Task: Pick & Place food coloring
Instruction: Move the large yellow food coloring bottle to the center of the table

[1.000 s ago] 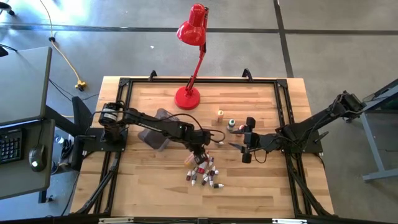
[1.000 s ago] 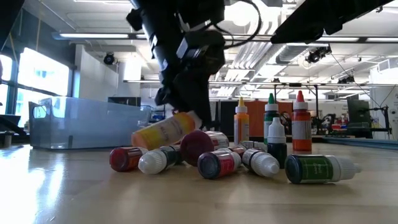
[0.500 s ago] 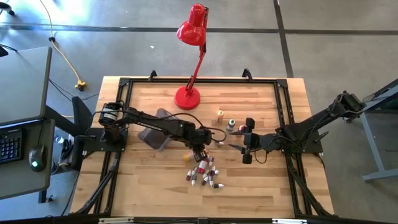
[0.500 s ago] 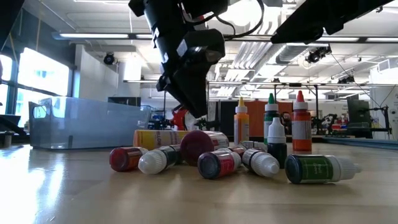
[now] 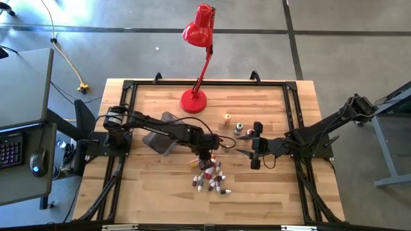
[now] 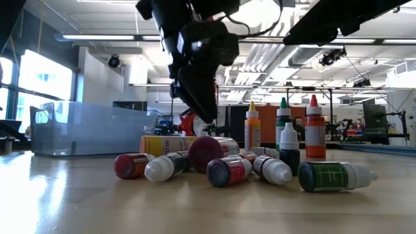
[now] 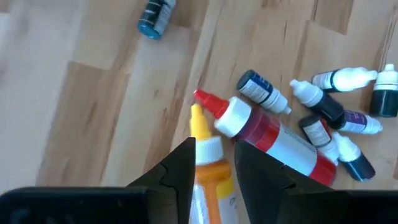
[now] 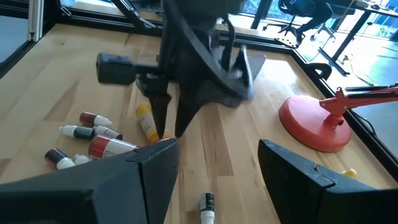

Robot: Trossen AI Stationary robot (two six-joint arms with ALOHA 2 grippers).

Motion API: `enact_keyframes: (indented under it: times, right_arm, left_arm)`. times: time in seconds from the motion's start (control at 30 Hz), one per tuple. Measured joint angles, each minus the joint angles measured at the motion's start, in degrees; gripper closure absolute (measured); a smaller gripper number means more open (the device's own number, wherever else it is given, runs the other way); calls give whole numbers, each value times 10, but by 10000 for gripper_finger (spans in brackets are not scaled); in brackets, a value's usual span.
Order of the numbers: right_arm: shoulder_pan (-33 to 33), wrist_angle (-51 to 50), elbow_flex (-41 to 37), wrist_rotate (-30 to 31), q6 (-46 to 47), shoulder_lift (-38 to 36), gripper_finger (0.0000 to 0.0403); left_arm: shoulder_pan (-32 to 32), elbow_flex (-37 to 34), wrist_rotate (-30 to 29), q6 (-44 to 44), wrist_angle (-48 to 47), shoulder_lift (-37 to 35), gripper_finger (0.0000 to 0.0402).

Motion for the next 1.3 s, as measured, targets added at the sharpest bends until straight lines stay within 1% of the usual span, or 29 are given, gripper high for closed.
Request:
enact_keyframes:
  times: [0.1, 0.2, 0.33, 0.43, 1.1, 1.3]
  right_arm:
    - [0, -1, 0, -1, 0, 0, 190]
    - [0, -1, 0, -3, -4, 0, 190]
    - [0, -1, 0, -3, -5, 0, 190]
    - [0, -2, 0, -3, -5, 0, 190]
    - [0, -3, 0, -3, -5, 0, 190]
    - [0, -3, 0, -3, -5, 0, 190]
  left_arm:
    - [0, -1, 13, 2, 15, 16, 269]
    - [0, -1, 15, 1, 11, 29, 237]
    - [0, -1, -14, -1, -9, 35, 195]
    - [0, -1, -31, -2, -25, 35, 177]
    - [0, -1, -23, -3, -29, 35, 173]
    - [0, -29, -24, -20, -1, 35, 173]
